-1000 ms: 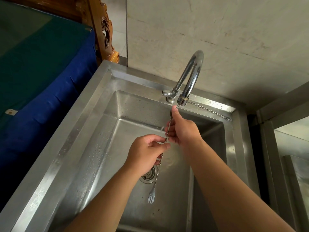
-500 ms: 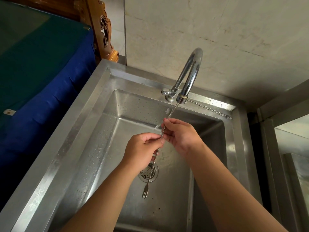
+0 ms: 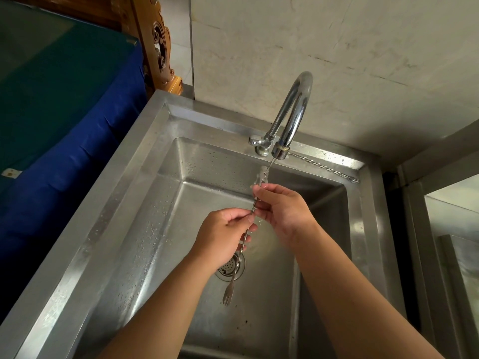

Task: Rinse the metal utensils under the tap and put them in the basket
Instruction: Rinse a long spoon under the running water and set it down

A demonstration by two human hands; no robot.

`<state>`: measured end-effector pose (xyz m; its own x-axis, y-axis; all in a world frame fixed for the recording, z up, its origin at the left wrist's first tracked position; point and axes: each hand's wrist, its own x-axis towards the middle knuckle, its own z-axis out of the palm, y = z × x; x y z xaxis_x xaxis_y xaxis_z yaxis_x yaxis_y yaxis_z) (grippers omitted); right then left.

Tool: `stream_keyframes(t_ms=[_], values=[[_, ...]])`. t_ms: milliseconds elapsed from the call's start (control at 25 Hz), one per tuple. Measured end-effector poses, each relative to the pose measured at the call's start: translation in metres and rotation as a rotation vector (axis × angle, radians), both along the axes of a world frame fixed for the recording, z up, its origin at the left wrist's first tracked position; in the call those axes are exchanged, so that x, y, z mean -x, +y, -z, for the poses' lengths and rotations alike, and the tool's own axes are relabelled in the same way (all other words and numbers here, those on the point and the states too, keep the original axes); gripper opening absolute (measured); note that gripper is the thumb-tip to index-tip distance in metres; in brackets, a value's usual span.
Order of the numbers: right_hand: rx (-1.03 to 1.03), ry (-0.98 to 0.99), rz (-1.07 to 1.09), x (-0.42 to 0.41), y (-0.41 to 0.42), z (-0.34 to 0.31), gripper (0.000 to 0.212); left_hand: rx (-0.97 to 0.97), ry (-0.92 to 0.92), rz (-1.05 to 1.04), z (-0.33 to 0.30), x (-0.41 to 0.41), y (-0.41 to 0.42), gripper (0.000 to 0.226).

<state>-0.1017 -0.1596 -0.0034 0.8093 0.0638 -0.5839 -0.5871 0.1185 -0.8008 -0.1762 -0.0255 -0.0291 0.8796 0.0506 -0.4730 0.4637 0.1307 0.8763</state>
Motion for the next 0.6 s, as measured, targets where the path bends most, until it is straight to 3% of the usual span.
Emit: stream_keyframes(t_ms=[320, 600], values=[[-0.010, 0.033, -0.021, 0.006, -0.001, 0.001, 0.016, -0.073, -0.017, 0.006, 0.008, 0.004, 0.001, 0.018], [0.248, 0.086, 0.013, -0.013, 0.007, -0.019, 0.060, -0.070, -0.061, 0.034, 0.002, -0.002, 0.002, 0.027]])
